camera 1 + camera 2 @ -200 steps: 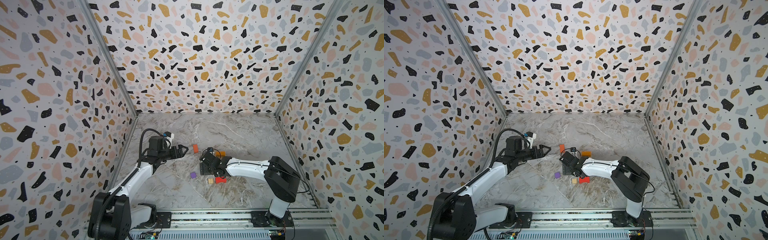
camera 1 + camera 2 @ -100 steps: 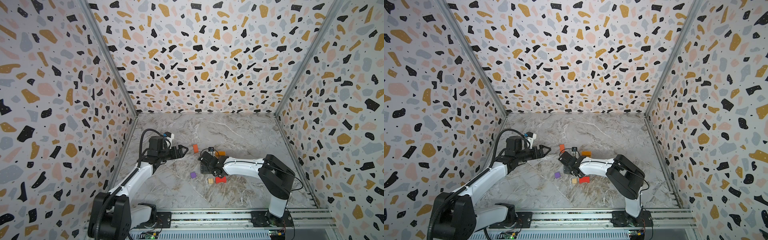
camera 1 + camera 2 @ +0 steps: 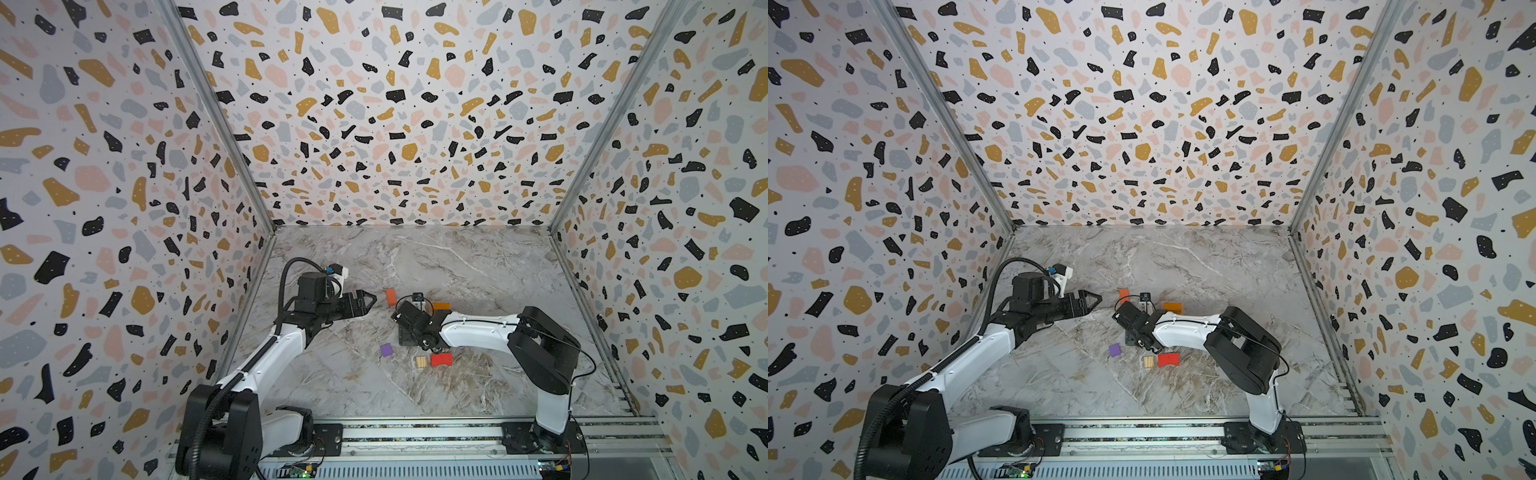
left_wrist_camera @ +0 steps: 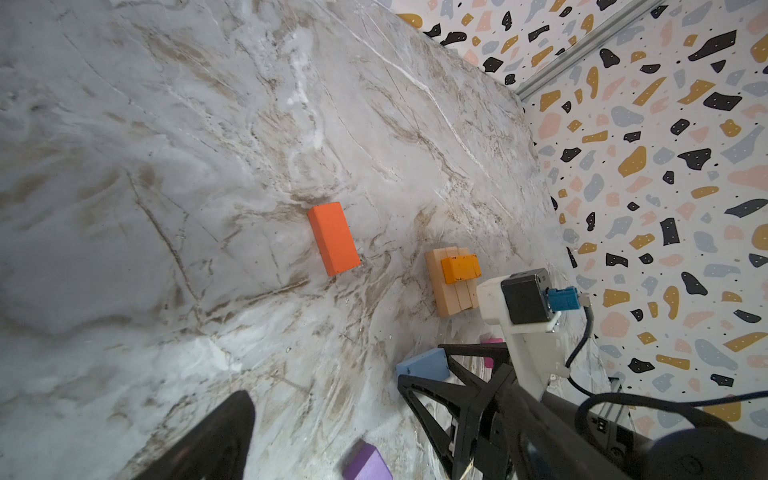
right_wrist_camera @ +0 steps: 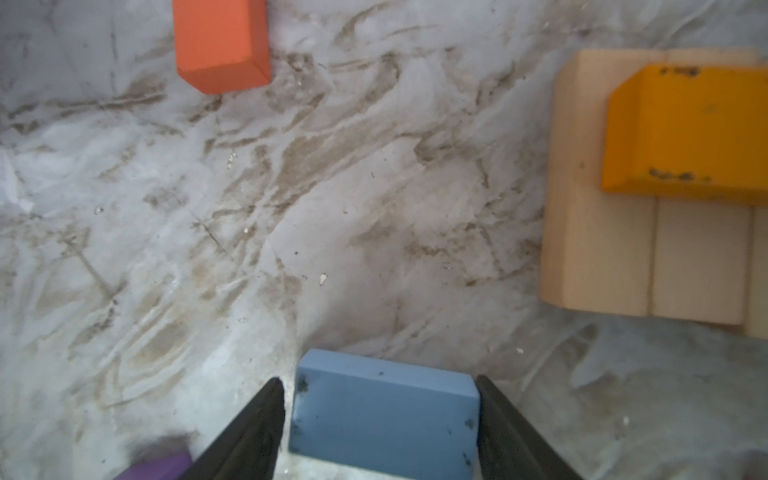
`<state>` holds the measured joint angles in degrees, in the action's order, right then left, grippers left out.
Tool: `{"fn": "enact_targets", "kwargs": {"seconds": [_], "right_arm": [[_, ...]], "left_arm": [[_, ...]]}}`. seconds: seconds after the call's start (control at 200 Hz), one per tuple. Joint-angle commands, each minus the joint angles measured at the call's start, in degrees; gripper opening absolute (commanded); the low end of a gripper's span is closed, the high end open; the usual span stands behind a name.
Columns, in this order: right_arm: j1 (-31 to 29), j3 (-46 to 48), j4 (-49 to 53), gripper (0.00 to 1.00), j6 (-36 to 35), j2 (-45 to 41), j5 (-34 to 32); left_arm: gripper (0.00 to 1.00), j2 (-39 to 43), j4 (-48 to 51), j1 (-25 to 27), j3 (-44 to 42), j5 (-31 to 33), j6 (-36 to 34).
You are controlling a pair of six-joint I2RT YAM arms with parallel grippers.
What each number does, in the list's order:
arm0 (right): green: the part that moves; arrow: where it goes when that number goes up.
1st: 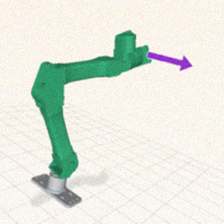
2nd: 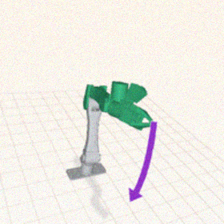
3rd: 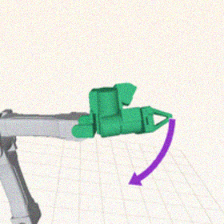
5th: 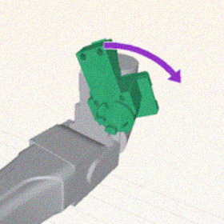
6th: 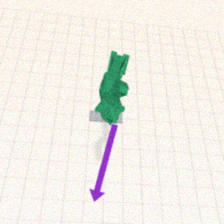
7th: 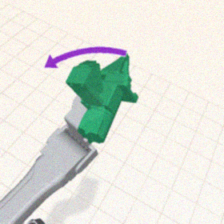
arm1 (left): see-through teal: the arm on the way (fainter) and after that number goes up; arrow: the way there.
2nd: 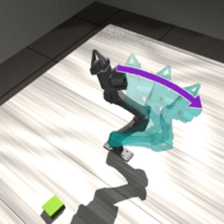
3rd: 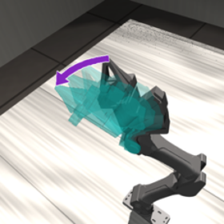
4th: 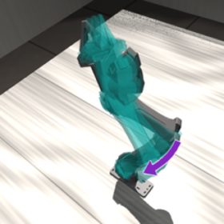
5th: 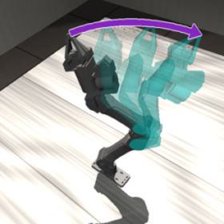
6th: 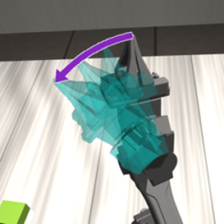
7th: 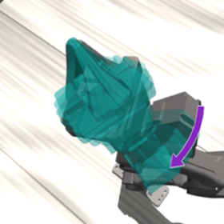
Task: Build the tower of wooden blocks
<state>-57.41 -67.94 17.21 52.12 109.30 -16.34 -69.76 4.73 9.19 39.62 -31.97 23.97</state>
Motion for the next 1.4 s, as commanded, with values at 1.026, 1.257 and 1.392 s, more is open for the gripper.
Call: {"fn": "enact_targets", "kwargs": {"seconds": [1.026, 1.257, 1.392], "right_arm": [[-0.59, -0.49, 2.9, 0.7, -4.4, 0.57, -0.13], [-0.6, 0.3, 3.32, 0.66, -4.49, 0.02, -0.6], [-0.53, 0.37, 3.89, 0.62, -4.39, -0.45, -1.07]], "left_arm": [[0.94, 0.76, -0.6, 0.3, 0.37, 0.41, -0.86], [0.94, 0.85, -0.52, 0.3, 0.38, 0.41, -0.89], [0.94, 0.94, -0.51, 0.3, 0.4, 0.49, -1.03]]}}
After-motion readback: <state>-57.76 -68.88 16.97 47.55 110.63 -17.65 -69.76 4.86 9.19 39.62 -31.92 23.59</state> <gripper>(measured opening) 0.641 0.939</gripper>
